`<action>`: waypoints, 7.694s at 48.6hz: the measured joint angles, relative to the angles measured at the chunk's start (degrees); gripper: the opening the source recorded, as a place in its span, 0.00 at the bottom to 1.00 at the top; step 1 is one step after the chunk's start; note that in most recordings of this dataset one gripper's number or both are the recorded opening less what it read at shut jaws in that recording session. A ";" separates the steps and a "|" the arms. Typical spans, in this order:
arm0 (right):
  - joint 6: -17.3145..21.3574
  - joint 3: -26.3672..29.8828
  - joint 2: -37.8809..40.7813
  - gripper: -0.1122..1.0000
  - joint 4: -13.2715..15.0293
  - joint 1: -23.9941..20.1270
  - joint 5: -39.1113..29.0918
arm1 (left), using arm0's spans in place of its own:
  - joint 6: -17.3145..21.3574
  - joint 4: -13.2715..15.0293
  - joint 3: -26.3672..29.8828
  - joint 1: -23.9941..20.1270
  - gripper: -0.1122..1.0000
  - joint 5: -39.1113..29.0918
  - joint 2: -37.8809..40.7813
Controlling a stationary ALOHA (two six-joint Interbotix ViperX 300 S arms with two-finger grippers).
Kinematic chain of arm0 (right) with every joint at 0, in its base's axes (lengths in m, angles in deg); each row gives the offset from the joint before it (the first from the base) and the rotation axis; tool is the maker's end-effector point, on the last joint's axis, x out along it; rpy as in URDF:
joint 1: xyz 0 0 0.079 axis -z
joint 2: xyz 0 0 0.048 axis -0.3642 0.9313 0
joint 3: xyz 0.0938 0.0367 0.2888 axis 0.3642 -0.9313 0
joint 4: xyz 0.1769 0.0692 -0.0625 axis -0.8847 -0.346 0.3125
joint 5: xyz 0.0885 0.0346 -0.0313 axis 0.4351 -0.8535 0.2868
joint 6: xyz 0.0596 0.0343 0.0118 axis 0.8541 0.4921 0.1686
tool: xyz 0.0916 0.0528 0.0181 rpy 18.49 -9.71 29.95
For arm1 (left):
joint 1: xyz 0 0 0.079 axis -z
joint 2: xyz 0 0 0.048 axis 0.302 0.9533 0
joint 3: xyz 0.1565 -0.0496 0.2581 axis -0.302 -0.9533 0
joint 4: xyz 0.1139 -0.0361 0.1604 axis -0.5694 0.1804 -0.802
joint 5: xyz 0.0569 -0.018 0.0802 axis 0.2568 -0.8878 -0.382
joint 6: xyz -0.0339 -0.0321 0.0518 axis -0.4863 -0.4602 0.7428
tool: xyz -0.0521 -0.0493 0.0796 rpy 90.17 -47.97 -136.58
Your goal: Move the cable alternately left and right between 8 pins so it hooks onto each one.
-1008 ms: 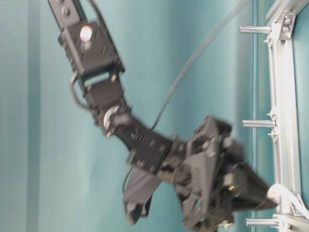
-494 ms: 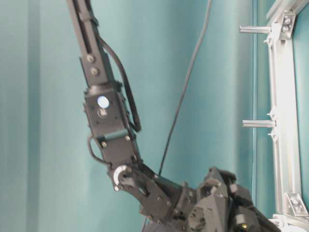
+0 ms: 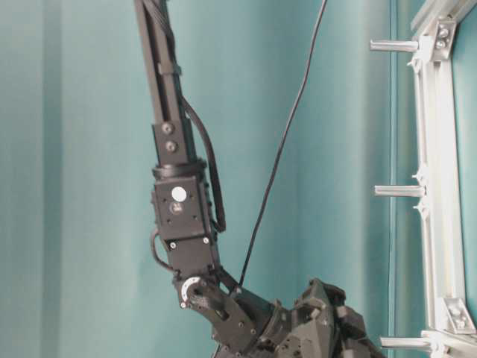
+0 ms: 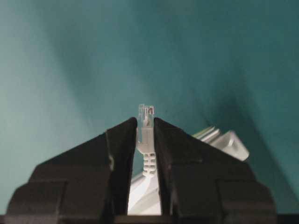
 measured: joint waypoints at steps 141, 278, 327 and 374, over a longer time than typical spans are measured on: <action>86.92 -53.09 -27.69 0.23 43.33 -3.08 32.17 | 0.00 0.00 -1.05 0.88 0.75 0.88 -0.18; 74.71 -84.29 -55.90 0.23 52.56 0.09 11.87 | 0.00 0.09 -2.46 0.88 0.75 1.49 -0.18; 75.76 -93.16 -54.84 0.23 91.76 5.80 7.21 | 0.00 0.00 -2.46 0.88 0.75 1.49 -0.18; 99.05 -96.42 -50.27 0.23 90.62 9.49 21.36 | 0.00 0.09 -2.46 0.97 0.75 1.49 -0.18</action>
